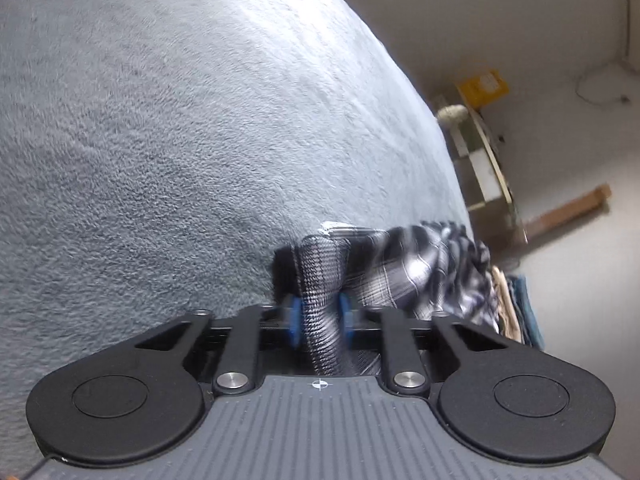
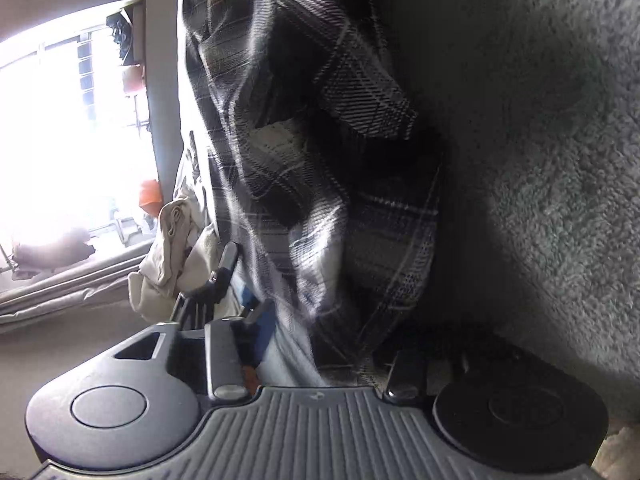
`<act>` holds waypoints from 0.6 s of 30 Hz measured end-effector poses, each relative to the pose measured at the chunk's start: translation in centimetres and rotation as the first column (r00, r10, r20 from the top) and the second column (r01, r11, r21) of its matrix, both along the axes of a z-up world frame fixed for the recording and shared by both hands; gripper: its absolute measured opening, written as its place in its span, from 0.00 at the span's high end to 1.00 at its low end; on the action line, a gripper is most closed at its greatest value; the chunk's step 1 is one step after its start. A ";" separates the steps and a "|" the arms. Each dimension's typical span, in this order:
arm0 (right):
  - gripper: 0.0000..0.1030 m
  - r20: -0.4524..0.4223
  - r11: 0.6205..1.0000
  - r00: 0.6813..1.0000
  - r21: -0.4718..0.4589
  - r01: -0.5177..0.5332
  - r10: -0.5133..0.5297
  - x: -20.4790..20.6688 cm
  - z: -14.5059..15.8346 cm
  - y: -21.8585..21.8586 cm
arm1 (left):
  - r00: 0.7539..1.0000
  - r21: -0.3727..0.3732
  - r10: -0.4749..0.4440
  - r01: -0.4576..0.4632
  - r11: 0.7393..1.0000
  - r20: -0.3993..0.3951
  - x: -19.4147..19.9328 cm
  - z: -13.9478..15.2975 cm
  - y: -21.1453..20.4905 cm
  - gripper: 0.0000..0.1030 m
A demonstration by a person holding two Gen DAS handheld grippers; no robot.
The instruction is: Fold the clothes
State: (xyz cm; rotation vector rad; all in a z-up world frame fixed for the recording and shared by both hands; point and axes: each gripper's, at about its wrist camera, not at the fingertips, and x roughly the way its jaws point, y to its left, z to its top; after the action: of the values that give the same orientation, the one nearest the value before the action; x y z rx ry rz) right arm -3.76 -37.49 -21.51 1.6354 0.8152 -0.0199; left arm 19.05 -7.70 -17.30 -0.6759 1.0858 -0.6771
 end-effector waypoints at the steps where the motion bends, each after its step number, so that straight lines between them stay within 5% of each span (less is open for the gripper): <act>1: 0.84 -0.005 1.000 1.000 -0.010 -0.001 0.001 0.0 0.0 0.1 | 1.000 -0.013 0.022 -0.022 1.000 -0.013 -0.1 -0.1 -0.1 0.95; 9: 0.91 0.081 0.970 0.993 -0.235 -0.069 0.090 1.1 5.3 3.0 | 0.986 -0.117 0.150 -0.157 0.981 -0.071 -0.8 1.0 3.8 0.99; 18: 0.91 0.113 0.951 0.957 -0.195 -0.241 0.265 2.4 7.4 12.5 | 0.981 -0.050 0.195 -0.196 0.979 -0.021 -2.7 4.6 17.0 0.99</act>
State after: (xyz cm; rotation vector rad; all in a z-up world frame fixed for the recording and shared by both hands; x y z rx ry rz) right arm -1.37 -24.98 -14.15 1.3376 0.8852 0.1946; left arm 16.37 9.32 -12.74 -0.8223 1.0039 -0.5319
